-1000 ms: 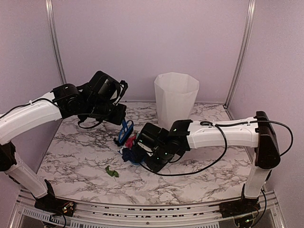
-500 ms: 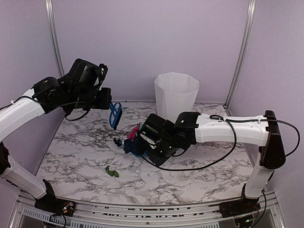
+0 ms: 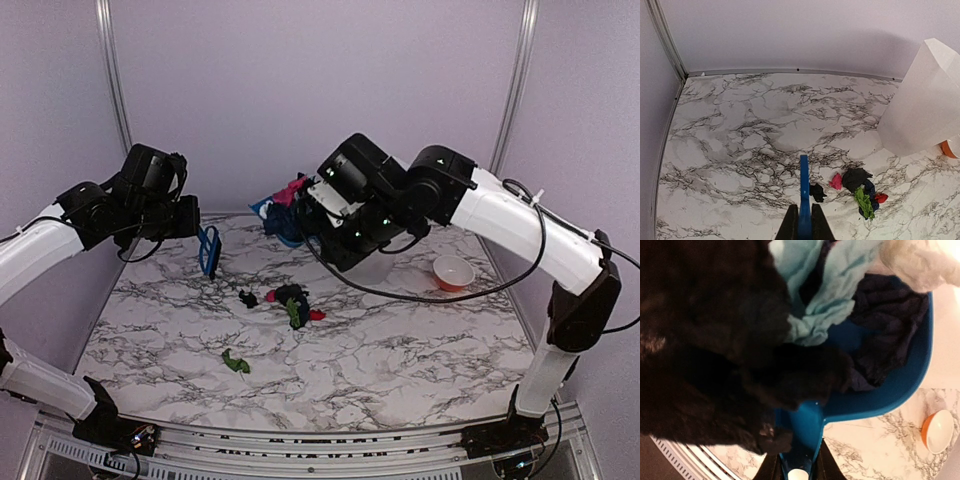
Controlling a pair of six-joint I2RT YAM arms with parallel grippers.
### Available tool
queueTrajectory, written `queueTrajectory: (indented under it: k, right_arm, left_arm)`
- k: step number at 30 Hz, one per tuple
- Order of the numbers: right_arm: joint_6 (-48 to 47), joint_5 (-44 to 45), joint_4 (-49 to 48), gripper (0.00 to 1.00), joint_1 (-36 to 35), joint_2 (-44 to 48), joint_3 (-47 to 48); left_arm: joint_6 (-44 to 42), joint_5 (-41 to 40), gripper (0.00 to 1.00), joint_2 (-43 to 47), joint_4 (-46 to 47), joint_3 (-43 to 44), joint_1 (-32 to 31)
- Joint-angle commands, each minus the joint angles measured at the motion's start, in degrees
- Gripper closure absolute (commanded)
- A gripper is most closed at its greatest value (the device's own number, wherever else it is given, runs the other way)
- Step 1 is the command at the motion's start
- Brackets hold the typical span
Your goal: Sweep away the paper scraps from the table
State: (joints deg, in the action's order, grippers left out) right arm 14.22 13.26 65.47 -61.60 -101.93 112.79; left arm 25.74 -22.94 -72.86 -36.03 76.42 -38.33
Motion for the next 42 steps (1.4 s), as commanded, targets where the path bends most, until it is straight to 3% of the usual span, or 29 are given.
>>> queueTrajectory:
  k: [1,5,10,14,20,25,31,32,42]
  right_arm:
    - [-3.77,3.22,9.25,1.00,4.80,-2.63,12.29]
    - [-5.39,2.93,8.63,1.00,12.07,-2.66,17.19]
    - [-6.86,10.13,6.46,1.00,19.41,-4.38,20.97]
    - [-9.81,23.25,4.02,1.00,23.37,-7.45,21.55]
    - [-20.13,48.80,-3.14,1.00,23.75,-13.32,20.12]
    - [-36.46,61.03,-25.09,1.00,22.18,-9.10,7.61]
    - [-75.10,66.47,-76.66,1.00,20.20,-0.30,-17.86]
    - [-80.50,66.87,-81.69,1.00,20.06,0.04,-19.26]
    - [-81.93,66.82,-83.67,1.00,20.12,-0.14,-20.20]
  left_arm:
    - [0.40,3.29,1.00,-0.37,4.58,-2.36,1.56]
    - [0.67,5.66,1.00,-1.53,6.61,-3.88,1.85]
    - [0.40,8.00,1.00,-3.25,7.78,-4.36,1.85]
    - [0.10,8.85,1.00,-3.80,8.65,-4.97,1.85]
    - [0.34,9.49,1.00,-3.79,10.08,-6.30,1.87]
    - [0.50,9.17,1.00,-3.42,10.19,-6.81,1.85]
    - [0.72,9.23,1.00,-3.70,10.32,-6.83,1.85]
    - [0.72,9.16,1.00,-3.68,10.34,-6.87,1.86]
    - [0.71,9.32,1.00,-3.34,10.53,-7.37,1.87]
